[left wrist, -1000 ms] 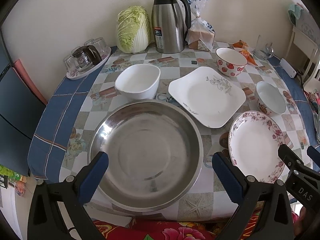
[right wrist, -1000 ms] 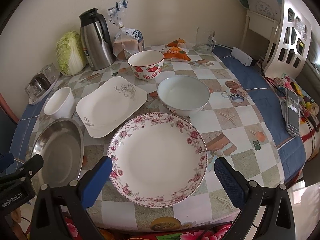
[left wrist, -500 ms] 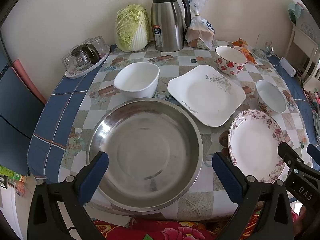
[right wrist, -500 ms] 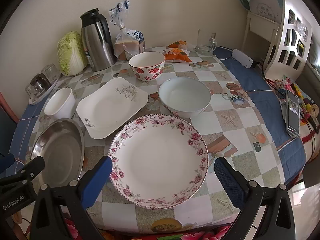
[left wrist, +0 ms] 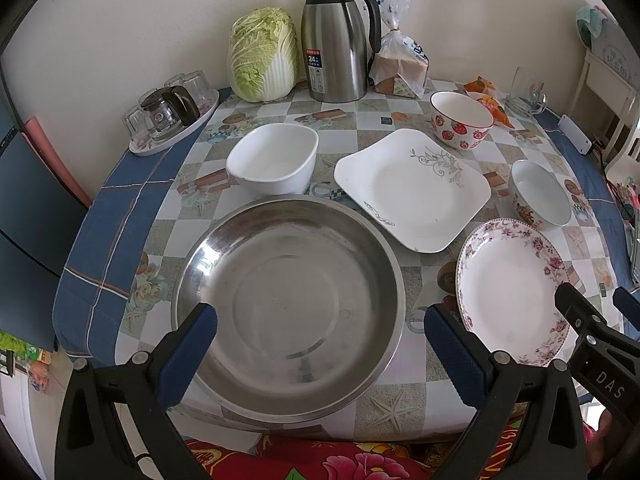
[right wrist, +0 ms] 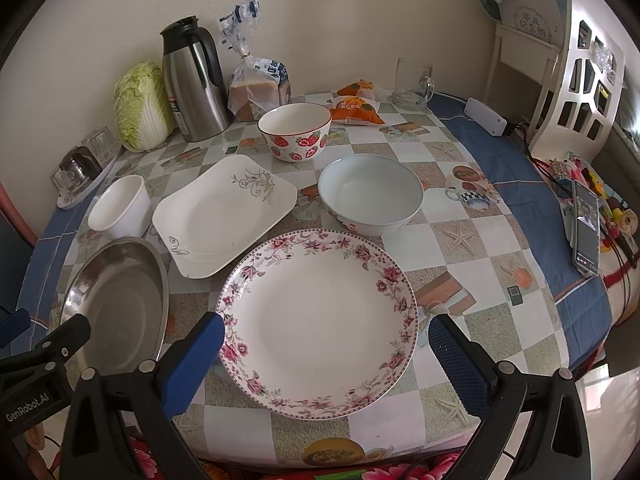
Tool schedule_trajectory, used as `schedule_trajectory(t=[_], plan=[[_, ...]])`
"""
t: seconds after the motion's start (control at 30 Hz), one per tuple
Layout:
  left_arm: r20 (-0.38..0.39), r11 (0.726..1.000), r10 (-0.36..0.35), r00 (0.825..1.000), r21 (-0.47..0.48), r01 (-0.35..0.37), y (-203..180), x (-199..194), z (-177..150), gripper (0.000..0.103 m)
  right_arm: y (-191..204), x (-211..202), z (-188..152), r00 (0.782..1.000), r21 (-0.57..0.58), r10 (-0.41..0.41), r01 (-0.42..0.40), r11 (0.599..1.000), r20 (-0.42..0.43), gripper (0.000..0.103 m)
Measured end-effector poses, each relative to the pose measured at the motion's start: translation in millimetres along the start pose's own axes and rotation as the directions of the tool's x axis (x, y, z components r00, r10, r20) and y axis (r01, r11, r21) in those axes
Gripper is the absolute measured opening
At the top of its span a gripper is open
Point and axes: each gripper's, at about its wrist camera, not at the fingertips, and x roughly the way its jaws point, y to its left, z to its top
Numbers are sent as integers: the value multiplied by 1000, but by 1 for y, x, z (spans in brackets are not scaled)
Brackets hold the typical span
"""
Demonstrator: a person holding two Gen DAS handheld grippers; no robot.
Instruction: Organize plates and bowls
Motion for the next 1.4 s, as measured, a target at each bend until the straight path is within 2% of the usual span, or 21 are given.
schedule_trajectory(t=[0.83,1.1,1.4], plan=[[-17,997,-56,998,-49,55,14,4,2,103,14,3,3,1000,-37,-26,26,999,-2,103],[-13,992,-52,999,-113,50,49,14,6,103,34,9,15,1000,-78,-14,13,997,-8,103],[-6,981,-50,999,-188,48,92,35,4,103,78,30,33,996,-138,69,-76,988,-52,103]])
